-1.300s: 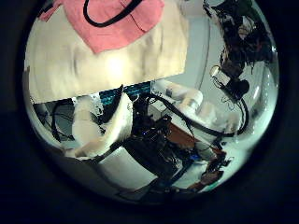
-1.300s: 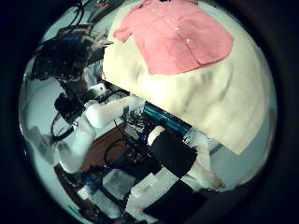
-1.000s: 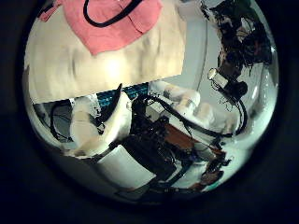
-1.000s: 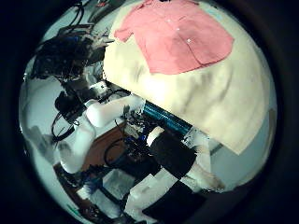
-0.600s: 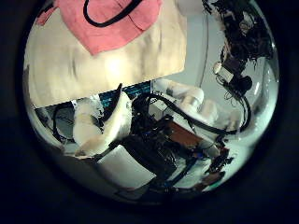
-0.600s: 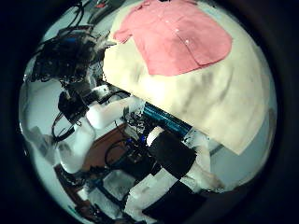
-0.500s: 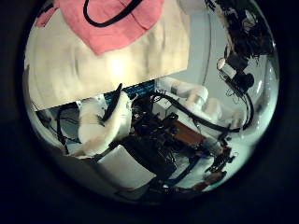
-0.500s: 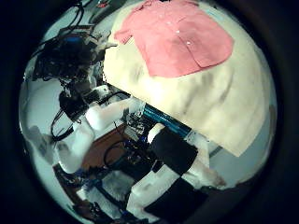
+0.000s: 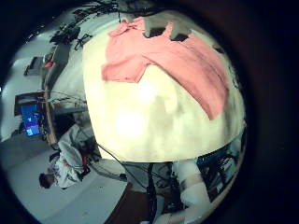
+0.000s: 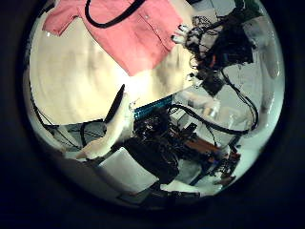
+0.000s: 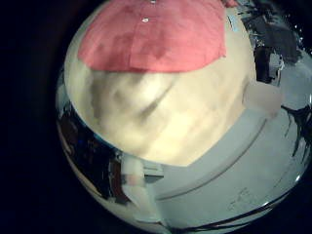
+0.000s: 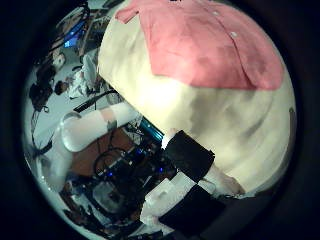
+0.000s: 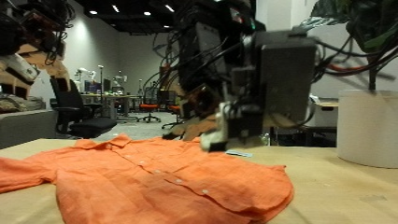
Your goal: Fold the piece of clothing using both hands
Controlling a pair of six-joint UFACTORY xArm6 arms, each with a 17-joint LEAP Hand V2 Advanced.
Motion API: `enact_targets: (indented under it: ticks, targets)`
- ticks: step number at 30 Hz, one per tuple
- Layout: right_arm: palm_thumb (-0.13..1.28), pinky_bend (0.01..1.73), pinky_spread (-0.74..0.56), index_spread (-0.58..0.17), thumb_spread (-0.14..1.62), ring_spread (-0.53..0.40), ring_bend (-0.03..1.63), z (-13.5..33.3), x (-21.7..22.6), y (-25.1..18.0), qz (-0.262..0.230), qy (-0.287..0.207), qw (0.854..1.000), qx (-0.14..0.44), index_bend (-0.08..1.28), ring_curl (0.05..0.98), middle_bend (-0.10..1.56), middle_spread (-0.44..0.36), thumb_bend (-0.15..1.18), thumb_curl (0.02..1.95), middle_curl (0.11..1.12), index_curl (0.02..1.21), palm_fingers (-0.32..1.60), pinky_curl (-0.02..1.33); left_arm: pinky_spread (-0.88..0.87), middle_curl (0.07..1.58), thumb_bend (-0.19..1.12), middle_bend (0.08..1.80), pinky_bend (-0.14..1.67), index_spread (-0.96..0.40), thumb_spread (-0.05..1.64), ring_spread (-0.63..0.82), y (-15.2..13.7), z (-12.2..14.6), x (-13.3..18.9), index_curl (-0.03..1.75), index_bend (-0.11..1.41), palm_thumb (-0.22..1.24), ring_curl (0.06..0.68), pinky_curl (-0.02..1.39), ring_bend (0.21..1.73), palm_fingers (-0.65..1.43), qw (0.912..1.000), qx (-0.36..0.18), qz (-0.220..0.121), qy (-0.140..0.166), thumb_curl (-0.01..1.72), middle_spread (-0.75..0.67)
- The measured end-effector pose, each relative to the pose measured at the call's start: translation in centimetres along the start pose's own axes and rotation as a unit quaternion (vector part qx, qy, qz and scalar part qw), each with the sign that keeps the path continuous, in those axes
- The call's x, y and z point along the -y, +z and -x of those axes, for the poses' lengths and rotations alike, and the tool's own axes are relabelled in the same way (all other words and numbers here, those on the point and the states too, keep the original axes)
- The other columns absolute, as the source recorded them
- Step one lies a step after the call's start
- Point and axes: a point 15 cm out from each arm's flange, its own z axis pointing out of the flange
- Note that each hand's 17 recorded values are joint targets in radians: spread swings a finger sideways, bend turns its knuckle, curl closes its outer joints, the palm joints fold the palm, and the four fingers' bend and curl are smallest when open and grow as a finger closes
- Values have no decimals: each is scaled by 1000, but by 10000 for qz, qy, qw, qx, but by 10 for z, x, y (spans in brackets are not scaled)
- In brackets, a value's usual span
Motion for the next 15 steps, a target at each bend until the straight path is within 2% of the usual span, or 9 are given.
enact_targets:
  ticks: [10,15]
  targets:
    - [449,187,272,-336,1107,119,253,14,26,44,447,-444,9972,-399,180,259,204,-6,-29,264,344,320,260,280,421,305,-17,182,189,40,1191,390,9,9,0,392,188,461,208,293,404,164,9999,-83,60,-100,307,144]
    - [444,173,272,-363,1087,124,224,17,38,52,402,-557,9963,-519,226,249,193,-3,-25,270,342,344,282,270,420,306,-17,182,193,41,1192,398,10,10,-2,390,186,461,209,294,400,158,9999,-79,87,-108,306,146]
